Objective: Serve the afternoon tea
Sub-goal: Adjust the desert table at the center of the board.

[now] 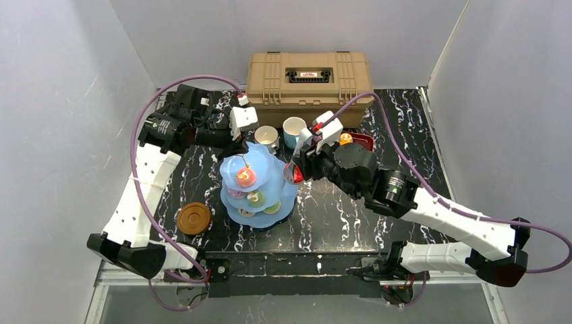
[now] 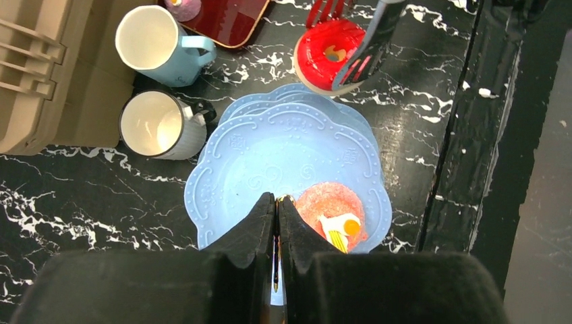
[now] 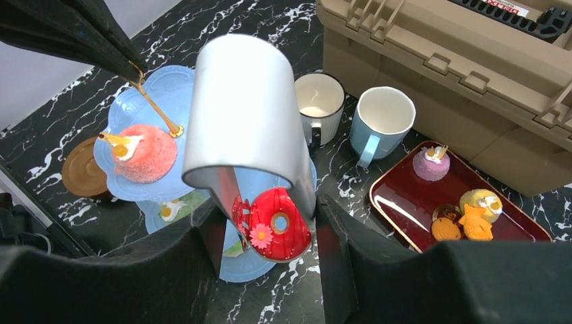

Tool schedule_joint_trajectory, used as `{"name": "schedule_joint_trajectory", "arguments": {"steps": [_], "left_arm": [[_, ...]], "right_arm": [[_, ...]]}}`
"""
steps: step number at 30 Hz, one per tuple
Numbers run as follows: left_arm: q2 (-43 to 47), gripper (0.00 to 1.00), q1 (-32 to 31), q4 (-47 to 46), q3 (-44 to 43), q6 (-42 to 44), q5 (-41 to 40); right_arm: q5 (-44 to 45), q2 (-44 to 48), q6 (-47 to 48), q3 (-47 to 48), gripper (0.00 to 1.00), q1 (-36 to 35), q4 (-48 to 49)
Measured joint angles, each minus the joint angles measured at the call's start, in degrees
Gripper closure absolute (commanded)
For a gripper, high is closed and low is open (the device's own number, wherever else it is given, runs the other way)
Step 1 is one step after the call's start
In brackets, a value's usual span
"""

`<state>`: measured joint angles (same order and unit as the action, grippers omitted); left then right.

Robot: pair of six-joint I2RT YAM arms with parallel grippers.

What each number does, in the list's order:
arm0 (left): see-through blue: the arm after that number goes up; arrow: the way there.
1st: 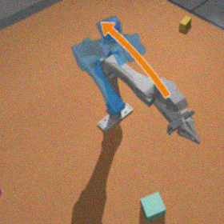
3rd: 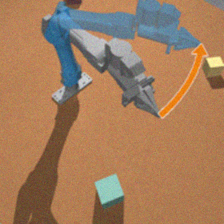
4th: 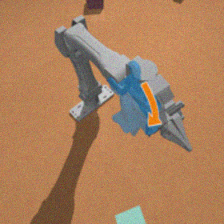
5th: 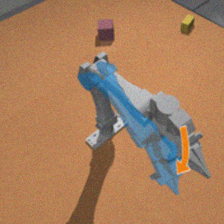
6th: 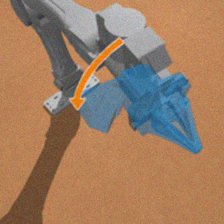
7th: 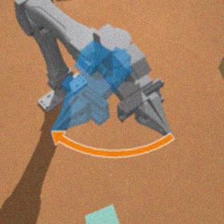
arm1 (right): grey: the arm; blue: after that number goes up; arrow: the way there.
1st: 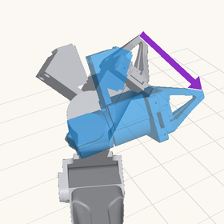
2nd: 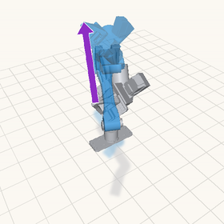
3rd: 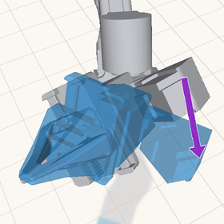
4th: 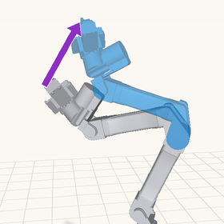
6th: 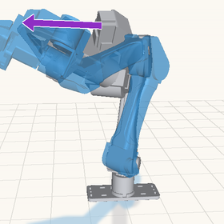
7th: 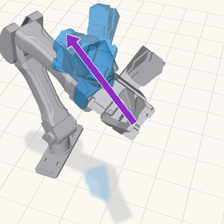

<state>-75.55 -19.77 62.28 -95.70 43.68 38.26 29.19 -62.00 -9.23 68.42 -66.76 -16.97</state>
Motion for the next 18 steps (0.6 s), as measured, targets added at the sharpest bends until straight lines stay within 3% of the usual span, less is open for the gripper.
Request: {"name": "schedule_joint_trajectory", "arguments": {"steps": [5, 9, 15, 18], "left_arm": [[0.00, 0.89, -0.09, 2.95, -0.07, 2.75, 0.28], [-0.02, 0.71, -0.28, 3.37, -0.85, 3.48, 1.05], [-0.02, 0.57, -0.68, 3.23, -1.03, 3.30, 1.55], [0.09, 0.42, -0.68, 2.25, -0.31, 2.84, 1.53]], "right_arm": [[0.00, 0.48, -0.04, -0.02, 0.99, 0.00, 0.11], [-0.17, 0.57, -0.15, -0.09, 0.99, 0.00, 0.55], [-1.27, 0.61, -0.87, -2.32, 0.99, 0.00, 1.97], [-1.51, 0.61, -1.16, -3.43, 0.99, 0.00, 2.54]]}}
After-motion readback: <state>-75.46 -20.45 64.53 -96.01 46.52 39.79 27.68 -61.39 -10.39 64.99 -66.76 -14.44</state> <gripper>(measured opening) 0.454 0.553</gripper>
